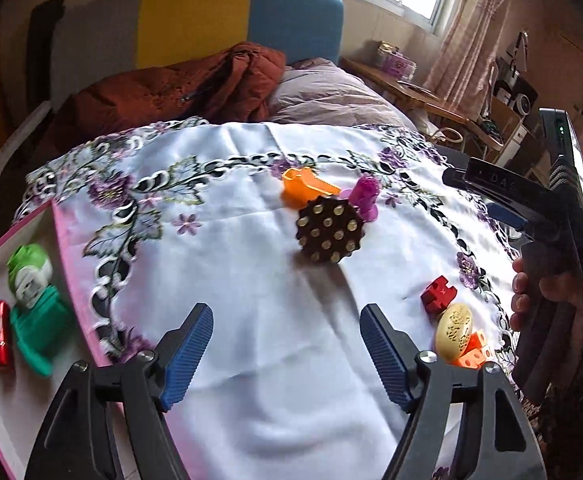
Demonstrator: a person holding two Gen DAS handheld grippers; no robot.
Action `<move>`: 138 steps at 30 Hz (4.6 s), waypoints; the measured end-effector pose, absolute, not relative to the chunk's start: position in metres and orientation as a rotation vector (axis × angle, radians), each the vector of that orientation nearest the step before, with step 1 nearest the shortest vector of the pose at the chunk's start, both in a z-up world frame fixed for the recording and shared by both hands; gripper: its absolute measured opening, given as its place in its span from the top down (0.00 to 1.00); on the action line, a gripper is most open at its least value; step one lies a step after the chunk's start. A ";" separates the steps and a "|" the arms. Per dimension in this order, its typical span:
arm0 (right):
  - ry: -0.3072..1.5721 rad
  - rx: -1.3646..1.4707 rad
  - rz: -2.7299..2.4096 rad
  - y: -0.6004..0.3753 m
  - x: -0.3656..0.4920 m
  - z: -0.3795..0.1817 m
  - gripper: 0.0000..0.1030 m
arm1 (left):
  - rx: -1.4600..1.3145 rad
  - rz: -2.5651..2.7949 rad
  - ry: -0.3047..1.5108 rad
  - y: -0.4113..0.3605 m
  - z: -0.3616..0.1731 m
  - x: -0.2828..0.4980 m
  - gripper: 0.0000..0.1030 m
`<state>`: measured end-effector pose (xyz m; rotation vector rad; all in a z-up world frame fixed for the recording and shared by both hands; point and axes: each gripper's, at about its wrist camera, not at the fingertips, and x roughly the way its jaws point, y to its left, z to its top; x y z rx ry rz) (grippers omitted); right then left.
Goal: Organize rigid objects
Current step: 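Grasp the brown spiky ball with the left tool while the right tool moves to the orange clip, then grasp the orange clip with the right tool while the left tool holds the spiky ball, then lower the brown spiky ball into the tray and open the left tool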
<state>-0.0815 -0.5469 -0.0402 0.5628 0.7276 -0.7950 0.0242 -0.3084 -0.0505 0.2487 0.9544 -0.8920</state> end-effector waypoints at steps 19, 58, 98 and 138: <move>0.733 0.610 -0.785 -0.555 -0.080 -0.045 0.09 | 0.345 -0.977 1.027 -0.426 -0.107 0.073 0.25; 1.162 0.083 -0.268 -0.479 0.122 -0.103 0.34 | 0.275 -0.984 0.982 -0.278 -0.103 -0.021 0.34; 1.034 0.046 -0.154 -0.411 0.010 -0.113 0.74 | 0.140 -0.835 0.884 -0.197 -0.033 -0.026 0.34; 1.011 -0.050 -0.171 -0.401 0.008 -0.114 0.74 | -0.127 -0.322 0.966 -0.035 -0.056 0.069 0.34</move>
